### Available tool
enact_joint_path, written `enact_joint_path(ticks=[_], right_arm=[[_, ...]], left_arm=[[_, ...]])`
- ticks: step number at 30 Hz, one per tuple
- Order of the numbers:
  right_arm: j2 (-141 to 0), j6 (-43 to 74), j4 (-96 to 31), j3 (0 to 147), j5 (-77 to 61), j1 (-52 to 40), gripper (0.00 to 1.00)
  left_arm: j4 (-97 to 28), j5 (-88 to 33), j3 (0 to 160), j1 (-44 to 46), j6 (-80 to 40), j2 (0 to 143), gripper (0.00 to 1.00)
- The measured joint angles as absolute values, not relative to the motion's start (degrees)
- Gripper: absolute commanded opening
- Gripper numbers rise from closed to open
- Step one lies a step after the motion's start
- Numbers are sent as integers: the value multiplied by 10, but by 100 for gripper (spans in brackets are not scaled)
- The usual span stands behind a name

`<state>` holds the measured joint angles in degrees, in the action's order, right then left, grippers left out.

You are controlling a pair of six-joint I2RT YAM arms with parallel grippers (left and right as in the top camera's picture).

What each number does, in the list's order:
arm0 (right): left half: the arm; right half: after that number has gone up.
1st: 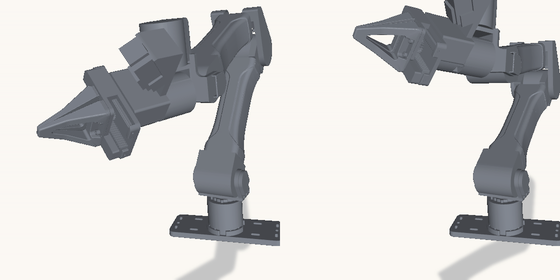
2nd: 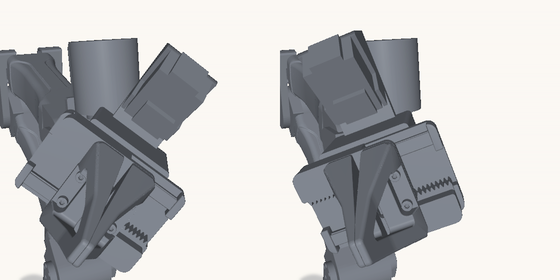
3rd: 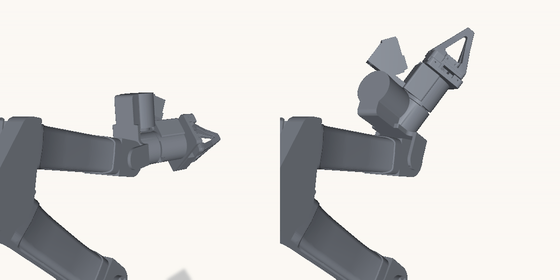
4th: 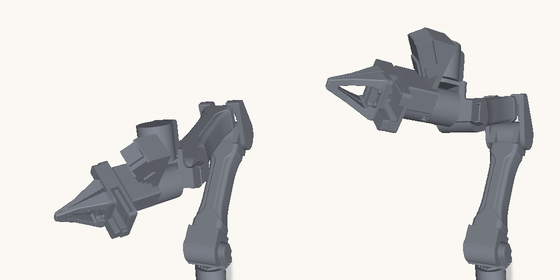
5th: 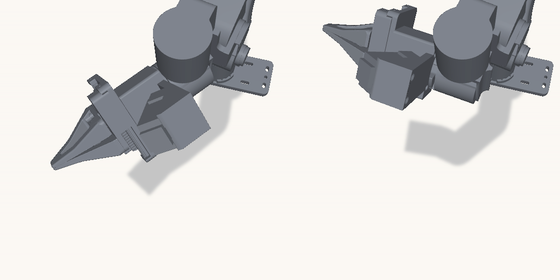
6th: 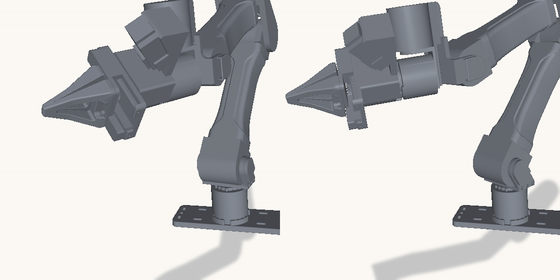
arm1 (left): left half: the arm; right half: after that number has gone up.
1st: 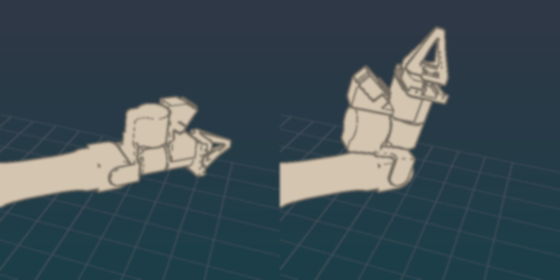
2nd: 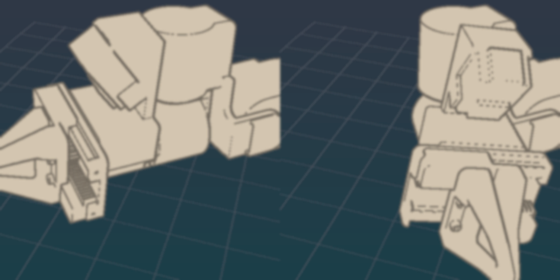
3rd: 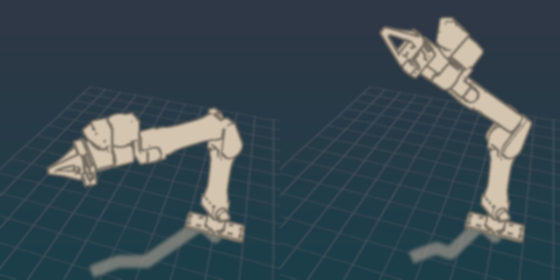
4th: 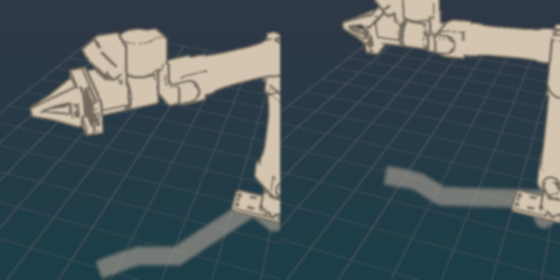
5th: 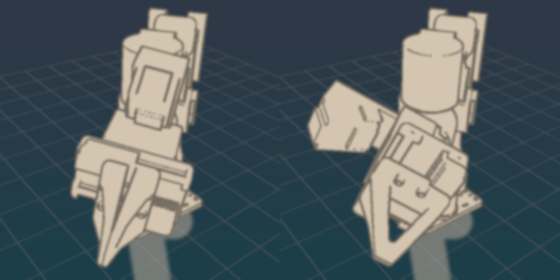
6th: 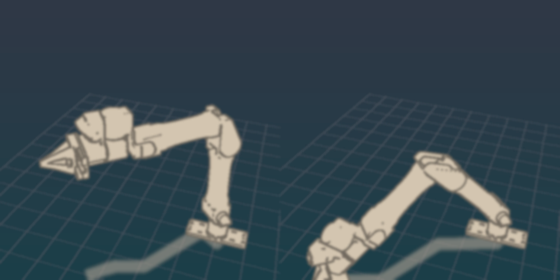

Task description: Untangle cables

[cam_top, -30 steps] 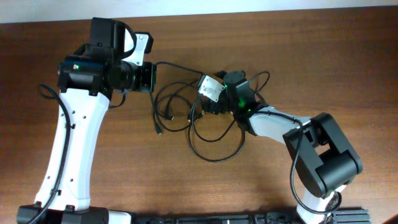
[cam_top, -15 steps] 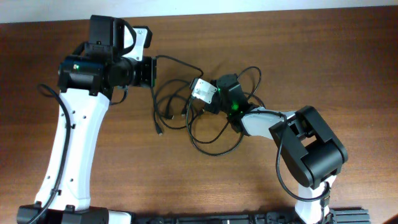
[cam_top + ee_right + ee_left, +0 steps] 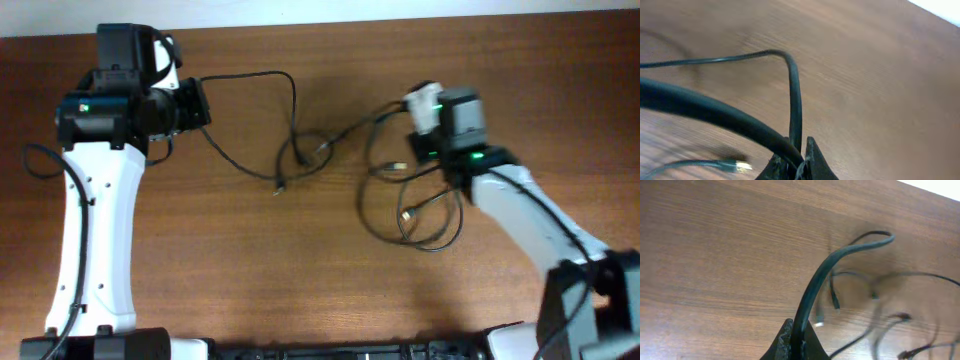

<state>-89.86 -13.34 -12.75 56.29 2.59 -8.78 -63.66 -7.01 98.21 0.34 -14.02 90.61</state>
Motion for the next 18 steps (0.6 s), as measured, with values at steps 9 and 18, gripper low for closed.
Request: enact_joint_path(ticks=[9, 18], right_arm=[[-878, 6, -201, 561, -69, 10, 4], [-933, 34, -250, 549, -124, -41, 4]], left_arm=[[-587, -70, 1001, -13, -144, 899, 0], [-536, -3, 1074, -13, -162, 815, 0]])
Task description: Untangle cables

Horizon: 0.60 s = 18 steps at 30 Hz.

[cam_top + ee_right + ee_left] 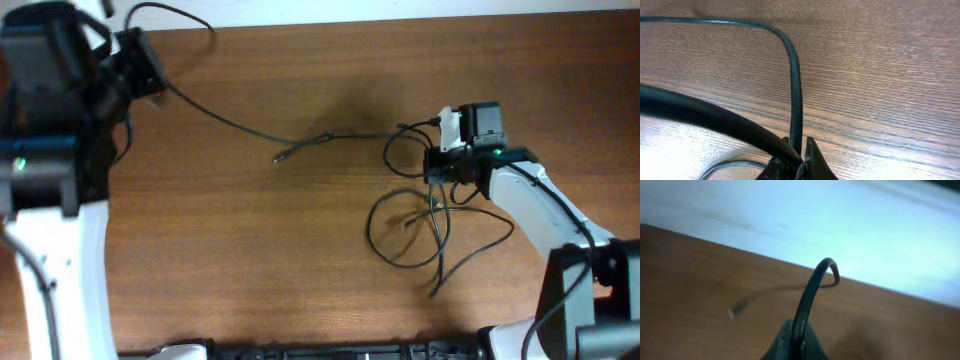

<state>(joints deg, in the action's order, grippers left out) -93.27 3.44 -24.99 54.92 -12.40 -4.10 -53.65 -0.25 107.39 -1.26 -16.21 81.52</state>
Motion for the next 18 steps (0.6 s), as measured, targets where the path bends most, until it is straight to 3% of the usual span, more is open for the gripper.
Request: enact_joint_path(ticks=[4, 11, 14, 18], right_arm=[[-941, 34, -244, 549, -180, -40, 4], [-941, -87, -268, 549, -488, -67, 4], [-941, -124, -310, 549, -470, -99, 4], [-941, -105, -356, 548, -286, -113, 4]], left_arm=[[-581, 25, 1078, -13, -276, 790, 0], [-590, 35, 1077, -13, -433, 813, 0], [-590, 41, 1074, -13, -477, 831, 0], [-595, 98, 1071, -13, -492, 839, 0]])
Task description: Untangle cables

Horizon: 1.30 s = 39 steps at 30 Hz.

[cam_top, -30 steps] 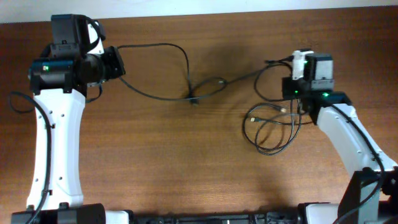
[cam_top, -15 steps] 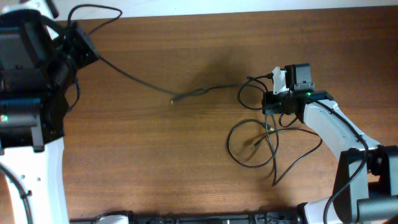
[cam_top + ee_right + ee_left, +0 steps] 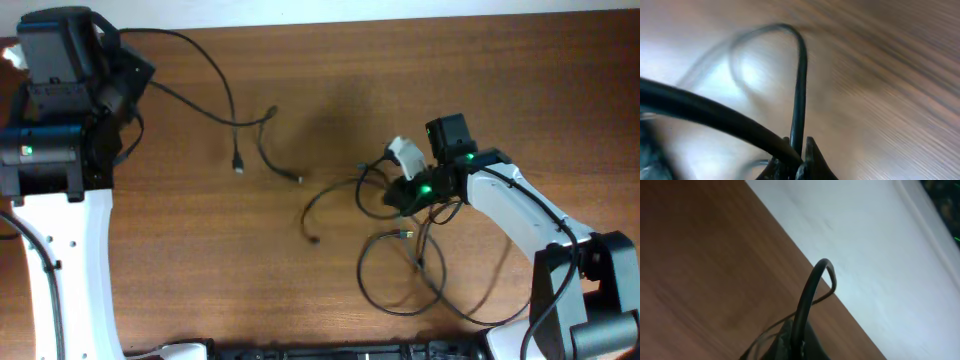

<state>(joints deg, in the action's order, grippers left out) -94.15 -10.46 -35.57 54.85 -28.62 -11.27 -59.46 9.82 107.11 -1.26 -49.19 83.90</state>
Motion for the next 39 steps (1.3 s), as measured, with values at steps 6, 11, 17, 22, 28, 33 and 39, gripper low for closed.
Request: enact_joint_path(ticks=[6, 11, 17, 22, 28, 33, 39], right_arm=[[-941, 5, -297, 548, -97, -78, 4], [-942, 62, -196, 547, -100, -70, 54], [-942, 78, -198, 547, -171, -105, 99], [-942, 82, -222, 547, -171, -130, 99], [-942, 86, -223, 547, -171, -131, 99], [-942, 86, -223, 547, -171, -131, 99], [-942, 86, -222, 547, -171, -131, 99]], left_arm=[[-598, 143, 1071, -13, -401, 839, 0], [-598, 154, 1071, -13, -326, 839, 0], [-599, 183, 1071, -13, -299, 839, 0], [-603, 246, 1071, -13, -295, 839, 0], [-611, 282, 1071, -13, -293, 839, 0], [-610, 292, 1071, -13, -291, 839, 0], [-458, 317, 1069, -34, -195, 868, 0]])
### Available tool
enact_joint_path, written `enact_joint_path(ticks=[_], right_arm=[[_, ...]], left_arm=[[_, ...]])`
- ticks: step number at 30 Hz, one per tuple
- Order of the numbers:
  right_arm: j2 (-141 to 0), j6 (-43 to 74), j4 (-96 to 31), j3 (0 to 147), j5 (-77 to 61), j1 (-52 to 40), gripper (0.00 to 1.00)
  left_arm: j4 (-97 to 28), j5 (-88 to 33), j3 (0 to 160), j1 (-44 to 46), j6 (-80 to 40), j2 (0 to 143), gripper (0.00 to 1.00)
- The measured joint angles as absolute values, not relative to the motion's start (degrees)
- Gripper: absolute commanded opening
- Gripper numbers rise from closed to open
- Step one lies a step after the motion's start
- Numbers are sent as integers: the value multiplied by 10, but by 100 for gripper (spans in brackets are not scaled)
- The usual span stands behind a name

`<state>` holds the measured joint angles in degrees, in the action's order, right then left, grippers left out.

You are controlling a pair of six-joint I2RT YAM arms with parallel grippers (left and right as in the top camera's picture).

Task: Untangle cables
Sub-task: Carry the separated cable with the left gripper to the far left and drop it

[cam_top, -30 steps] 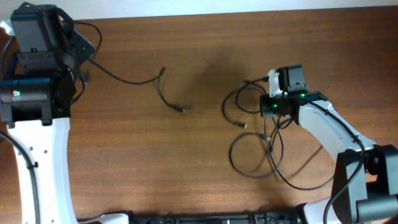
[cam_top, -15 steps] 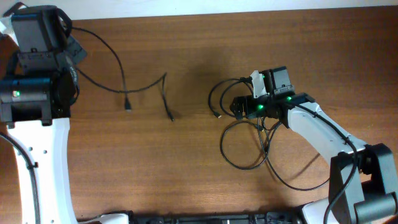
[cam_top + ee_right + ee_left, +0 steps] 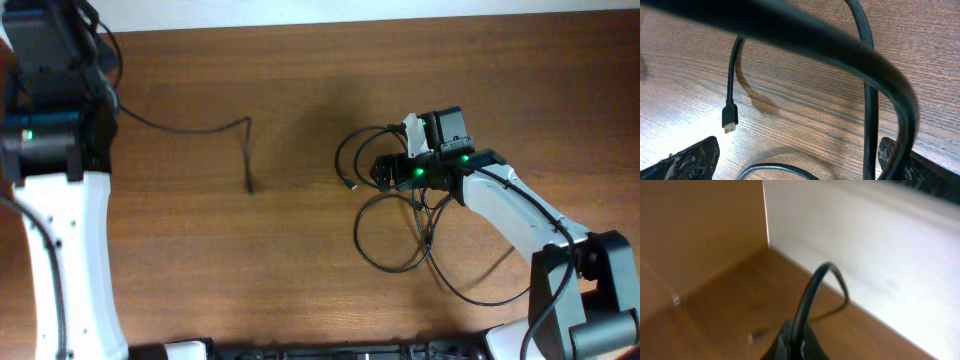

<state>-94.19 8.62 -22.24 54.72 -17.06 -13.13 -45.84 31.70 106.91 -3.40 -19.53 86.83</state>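
Observation:
A thin black cable runs from the far left corner across the table to its loose end. My left gripper is shut on that cable, which arcs up out of the jaws. A second black cable lies in loose loops at the centre right, its plug flat on the wood. My right gripper stands open over those loops. Its fingers are spread wide, and a cable passes between them, close to the right finger.
The wooden table has its far edge against a white surface. My left arm stands along the left side, and my right arm reaches in from the lower right. The two cables lie apart.
My right gripper has opened and let go of its cable. The left gripper, still shut, holds a cable that now lies by itself on the left, separate from the loops on the right.
Both grippers were shut on cables knotted together at mid-table. Then the left gripper was at the far left corner with its cable stretched taut. Later the cables lay loosened and spread. Now they lie apart, and the right gripper is open.

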Motion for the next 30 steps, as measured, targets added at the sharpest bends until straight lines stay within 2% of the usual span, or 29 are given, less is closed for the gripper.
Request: enact_joint_path(ticks=[6, 11, 13, 15, 19, 23, 27, 30], right_arm=[[-943, 86, -223, 547, -171, -131, 99], [-943, 87, -223, 547, -171, -131, 99], [-943, 87, -223, 547, -171, -131, 99], [-943, 88, -223, 547, -171, -131, 99], [-943, 88, -223, 547, -171, -131, 99], [-943, 88, -223, 547, -171, -131, 99], [-943, 89, -223, 547, -171, -131, 99], [-943, 88, -223, 547, -171, -131, 99]], left_arm=[[-239, 392, 1065, -76, -67, 949, 0], [52, 464, 1057, -114, 137, 997, 0], [98, 470, 1058, -120, 208, 1001, 0], [79, 470, 1060, -122, 245, 1001, 0], [-60, 470, 1068, -122, 238, 1028, 0], [-184, 470, 1070, -123, 148, 1114, 0], [-240, 470, 1068, -129, 62, 1212, 0], [-308, 456, 1065, -140, -54, 1265, 0]])
